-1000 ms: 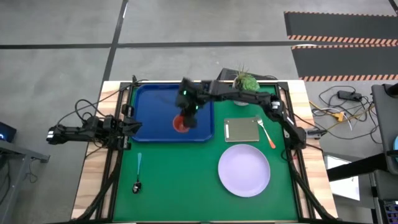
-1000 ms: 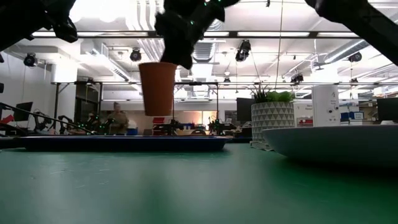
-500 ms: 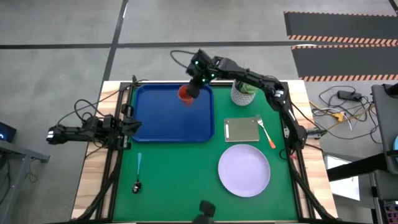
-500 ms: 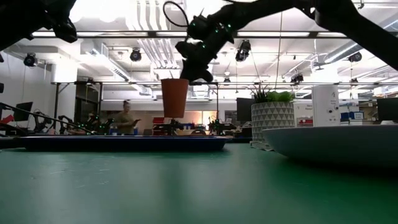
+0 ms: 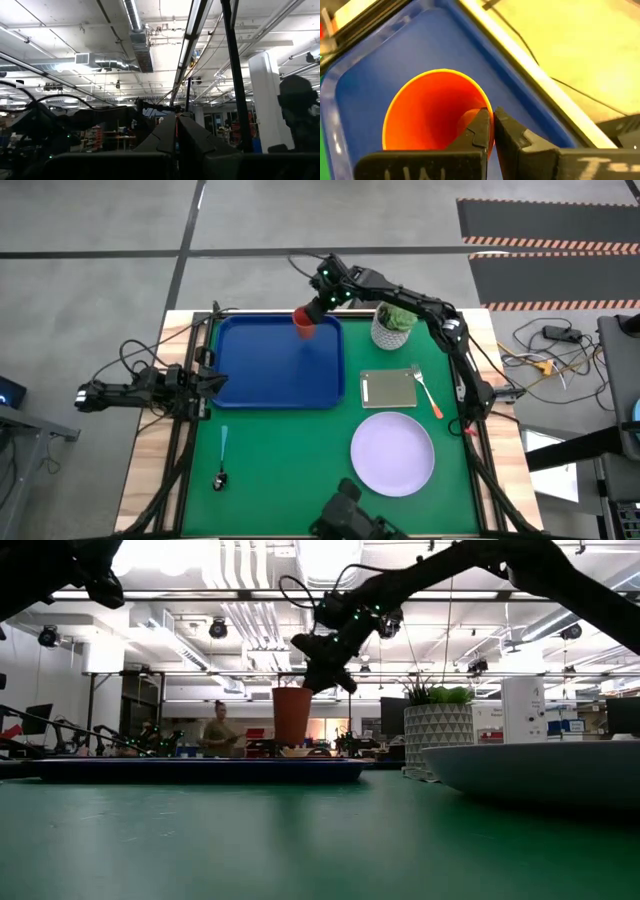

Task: Pick and place plate/cup/fork/spoon on tray
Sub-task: Put the orange cup to the top right side of the dark blue tray

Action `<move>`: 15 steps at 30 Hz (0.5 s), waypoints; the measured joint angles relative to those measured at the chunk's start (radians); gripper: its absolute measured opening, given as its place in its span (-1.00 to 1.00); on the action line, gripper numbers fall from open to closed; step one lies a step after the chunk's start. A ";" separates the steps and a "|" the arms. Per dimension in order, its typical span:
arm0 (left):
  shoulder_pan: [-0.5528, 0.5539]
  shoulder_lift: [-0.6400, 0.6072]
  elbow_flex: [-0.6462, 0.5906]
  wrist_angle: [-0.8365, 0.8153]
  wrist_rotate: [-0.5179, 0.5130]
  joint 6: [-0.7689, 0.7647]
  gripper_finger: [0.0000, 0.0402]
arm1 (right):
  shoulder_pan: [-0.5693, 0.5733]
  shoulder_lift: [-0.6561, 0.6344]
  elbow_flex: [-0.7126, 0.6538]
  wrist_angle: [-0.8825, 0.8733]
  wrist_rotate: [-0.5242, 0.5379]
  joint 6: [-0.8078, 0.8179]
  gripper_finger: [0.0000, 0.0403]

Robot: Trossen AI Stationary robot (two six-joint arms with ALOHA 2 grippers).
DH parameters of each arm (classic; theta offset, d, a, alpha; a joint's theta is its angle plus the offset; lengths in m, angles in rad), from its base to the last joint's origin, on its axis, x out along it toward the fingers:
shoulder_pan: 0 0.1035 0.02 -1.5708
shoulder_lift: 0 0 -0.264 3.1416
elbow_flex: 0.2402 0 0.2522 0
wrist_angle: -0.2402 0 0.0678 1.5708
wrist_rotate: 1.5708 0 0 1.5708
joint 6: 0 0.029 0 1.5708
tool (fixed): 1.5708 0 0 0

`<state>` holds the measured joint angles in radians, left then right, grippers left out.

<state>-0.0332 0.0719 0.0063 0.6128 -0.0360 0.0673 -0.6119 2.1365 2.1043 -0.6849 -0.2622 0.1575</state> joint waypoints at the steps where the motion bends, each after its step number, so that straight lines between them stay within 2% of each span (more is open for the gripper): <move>1: 0.000 0.000 0.000 0.000 0.000 0.000 -1.00 | -0.008 0.000 -0.005 0.003 0.000 0.013 -0.96; 15: 0.000 0.000 0.000 0.000 0.000 0.000 -1.00 | -0.051 0.000 -0.088 -0.016 0.001 0.025 -0.96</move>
<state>-0.0332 0.0719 0.0063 0.6125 -0.0357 0.0673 -0.6632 2.1365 2.0158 -0.7010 -0.2610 0.1822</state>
